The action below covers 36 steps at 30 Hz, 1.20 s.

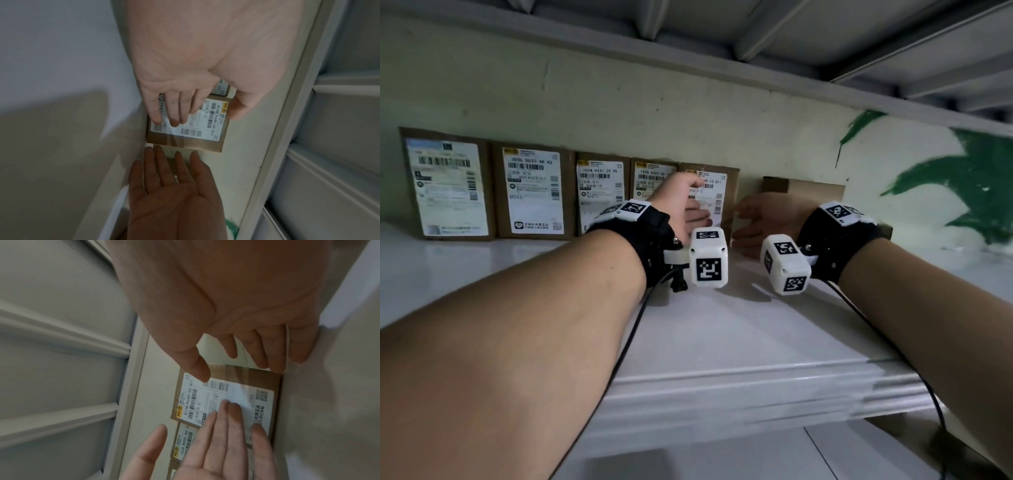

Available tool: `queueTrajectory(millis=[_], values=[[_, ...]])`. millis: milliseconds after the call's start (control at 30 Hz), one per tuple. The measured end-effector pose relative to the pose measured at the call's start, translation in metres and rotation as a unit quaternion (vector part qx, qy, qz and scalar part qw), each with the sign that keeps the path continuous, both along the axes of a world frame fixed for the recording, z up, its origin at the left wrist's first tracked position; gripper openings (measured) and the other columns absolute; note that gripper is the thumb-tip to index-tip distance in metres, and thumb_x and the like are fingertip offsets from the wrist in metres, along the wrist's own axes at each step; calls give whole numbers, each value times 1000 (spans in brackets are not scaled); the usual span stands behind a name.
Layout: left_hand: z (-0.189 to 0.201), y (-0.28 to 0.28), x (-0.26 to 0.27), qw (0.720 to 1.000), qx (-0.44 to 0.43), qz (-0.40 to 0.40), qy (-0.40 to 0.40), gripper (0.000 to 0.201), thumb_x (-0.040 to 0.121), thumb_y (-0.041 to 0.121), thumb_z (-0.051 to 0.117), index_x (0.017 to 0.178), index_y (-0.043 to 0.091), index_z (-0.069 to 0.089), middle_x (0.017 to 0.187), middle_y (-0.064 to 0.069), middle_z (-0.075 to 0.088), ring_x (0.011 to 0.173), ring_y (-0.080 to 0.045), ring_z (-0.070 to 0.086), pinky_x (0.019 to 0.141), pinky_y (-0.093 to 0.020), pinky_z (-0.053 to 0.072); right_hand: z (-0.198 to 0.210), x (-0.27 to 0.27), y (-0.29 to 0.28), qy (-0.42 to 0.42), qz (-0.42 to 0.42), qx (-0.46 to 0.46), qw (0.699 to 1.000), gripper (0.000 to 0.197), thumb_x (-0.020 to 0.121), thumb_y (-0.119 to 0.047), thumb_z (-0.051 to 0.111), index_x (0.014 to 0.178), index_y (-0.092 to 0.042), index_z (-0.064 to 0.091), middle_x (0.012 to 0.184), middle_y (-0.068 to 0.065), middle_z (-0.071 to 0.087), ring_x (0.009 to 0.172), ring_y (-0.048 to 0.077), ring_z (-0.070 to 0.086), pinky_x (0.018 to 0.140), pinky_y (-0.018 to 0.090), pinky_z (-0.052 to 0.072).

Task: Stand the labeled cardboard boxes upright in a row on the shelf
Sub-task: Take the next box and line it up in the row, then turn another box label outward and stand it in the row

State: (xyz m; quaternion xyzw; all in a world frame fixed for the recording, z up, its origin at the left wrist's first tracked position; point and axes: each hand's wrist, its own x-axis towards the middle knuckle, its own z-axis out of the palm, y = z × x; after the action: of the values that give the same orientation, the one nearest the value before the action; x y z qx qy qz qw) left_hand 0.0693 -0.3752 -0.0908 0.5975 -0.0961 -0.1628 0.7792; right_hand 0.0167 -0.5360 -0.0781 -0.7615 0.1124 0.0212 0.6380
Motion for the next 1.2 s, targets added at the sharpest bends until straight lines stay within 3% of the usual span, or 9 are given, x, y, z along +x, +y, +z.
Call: queueTrajectory(millis=[67, 167, 300, 400, 633, 733, 867, 1000, 1200], values=[[1, 1, -3, 1000, -9, 2, -6, 55, 99, 31, 61, 144, 1, 50, 139, -22, 62, 123, -37, 64, 65, -43, 61, -1, 1, -1, -11, -5, -20, 1000, 33, 100, -24, 54, 130, -12, 51, 151, 16, 43, 124, 32, 57, 68, 37, 51], [5, -2, -10, 1000, -14, 12, -16, 50, 99, 26, 59, 145, 8, 53, 141, -18, 64, 114, -33, 71, 48, -44, 62, 3, -9, 1, -12, 26, -42, 999, 29, 101, -25, 54, 126, -12, 54, 119, 10, 57, 88, 24, 63, 58, 27, 51], [12, -7, -24, 999, 8, -28, -29, 38, 99, 30, 58, 127, 4, 58, 122, -16, 70, 101, -33, 68, 87, -46, 61, 24, -24, -8, -27, 63, 23, 997, 13, 102, -16, 47, 94, -7, 52, 86, 13, 56, 62, 25, 63, 69, 38, 64], [9, -7, -31, 997, 39, -65, -16, 34, 99, 34, 59, 121, 8, 59, 114, -17, 72, 116, -38, 71, 115, -55, 45, 45, -36, -25, -61, 60, -13, 996, 14, 99, -20, 53, 94, -7, 54, 96, 14, 57, 99, 29, 56, 105, 49, 46], [23, -52, -58, 987, 147, -54, -16, 42, 101, 39, 55, 131, 9, 51, 141, -18, 64, 125, -44, 67, 109, -60, 49, 67, -82, -95, -142, -18, -217, 966, 36, 98, -27, 59, 131, -13, 58, 132, -3, 56, 94, 24, 62, 83, 35, 48], [31, -88, -72, 979, 190, -72, -9, 42, 102, 40, 56, 131, 10, 51, 115, -26, 70, 105, -44, 66, 112, -64, 44, 55, -90, -126, -109, -36, -362, 925, 45, 98, -33, 62, 138, -14, 55, 141, -3, 51, 110, 26, 58, 66, 24, 43], [28, -119, -78, 969, 234, -86, 12, 61, 92, 47, 64, 143, 17, 51, 147, -29, 44, 105, -44, 56, 107, -70, 44, 33, -90, -155, -7, -19, -493, 870, 48, 81, -54, 76, 110, -19, 61, 117, 0, 61, 109, 25, 53, 84, 30, 39], [23, -124, -71, 970, 228, -80, 20, 61, 89, 46, 67, 140, 16, 53, 142, -28, 48, 106, -45, 58, 108, -69, 44, 24, -79, -159, 25, 7, -460, 888, 63, 67, -61, 83, 109, -16, 71, 110, 5, 67, 80, 25, 60, 64, 30, 50], [24, -106, -67, 969, 238, -61, 2, 51, 99, 52, 55, 133, 14, 50, 117, -17, 62, 94, -36, 64, 96, -54, 52, 46, -61, -137, -54, 36, -358, 931, 37, 105, -35, 49, 130, -9, 57, 137, 11, 57, 96, 23, 58, 78, 24, 42]])
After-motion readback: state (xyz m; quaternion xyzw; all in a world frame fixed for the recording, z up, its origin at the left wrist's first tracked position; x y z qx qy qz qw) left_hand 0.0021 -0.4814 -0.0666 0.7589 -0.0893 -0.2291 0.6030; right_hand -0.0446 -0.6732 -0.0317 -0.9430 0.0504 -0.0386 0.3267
